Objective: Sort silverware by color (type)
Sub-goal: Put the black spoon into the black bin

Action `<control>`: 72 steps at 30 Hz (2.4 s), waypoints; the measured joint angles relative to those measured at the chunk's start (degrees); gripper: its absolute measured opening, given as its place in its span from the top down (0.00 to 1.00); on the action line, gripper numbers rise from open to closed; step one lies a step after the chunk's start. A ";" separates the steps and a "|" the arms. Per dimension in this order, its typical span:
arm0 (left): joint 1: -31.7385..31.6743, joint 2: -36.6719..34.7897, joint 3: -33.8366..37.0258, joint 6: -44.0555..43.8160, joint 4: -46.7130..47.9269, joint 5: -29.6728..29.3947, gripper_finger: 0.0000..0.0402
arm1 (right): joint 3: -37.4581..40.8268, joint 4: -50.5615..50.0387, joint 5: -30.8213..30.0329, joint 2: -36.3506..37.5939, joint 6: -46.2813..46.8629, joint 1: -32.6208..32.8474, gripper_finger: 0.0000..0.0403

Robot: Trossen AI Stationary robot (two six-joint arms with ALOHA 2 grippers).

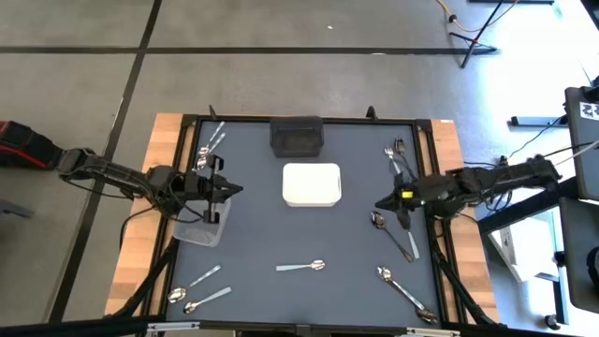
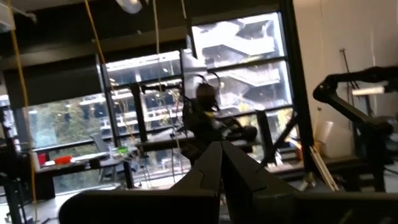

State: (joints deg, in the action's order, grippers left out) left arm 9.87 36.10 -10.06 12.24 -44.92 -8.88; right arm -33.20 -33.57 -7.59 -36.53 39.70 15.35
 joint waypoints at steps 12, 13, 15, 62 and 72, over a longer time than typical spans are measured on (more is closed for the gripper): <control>0.00 0.54 -1.05 5.33 -1.45 -1.49 0.99 | -5.09 -15.05 0.41 -19.96 16.12 9.16 1.00; 0.00 0.68 -1.05 5.19 -1.43 -1.49 0.99 | -5.09 -15.86 1.51 -21.28 17.03 9.16 1.00; 0.00 0.71 -1.03 4.95 -1.06 -1.49 0.99 | -5.09 -17.93 3.14 -24.03 17.38 9.16 1.00; 0.02 0.66 -0.98 4.40 -1.32 -0.66 0.99 | -4.37 -8.11 3.50 -38.28 0.35 8.92 0.99; 0.00 0.66 -0.98 4.42 -1.73 -1.03 0.99 | -15.44 -8.29 -7.28 -38.28 -13.54 8.62 0.99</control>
State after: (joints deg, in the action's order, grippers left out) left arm 9.87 36.75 -11.05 16.67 -46.65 -9.91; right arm -48.64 -41.86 -14.87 -74.81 26.16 23.98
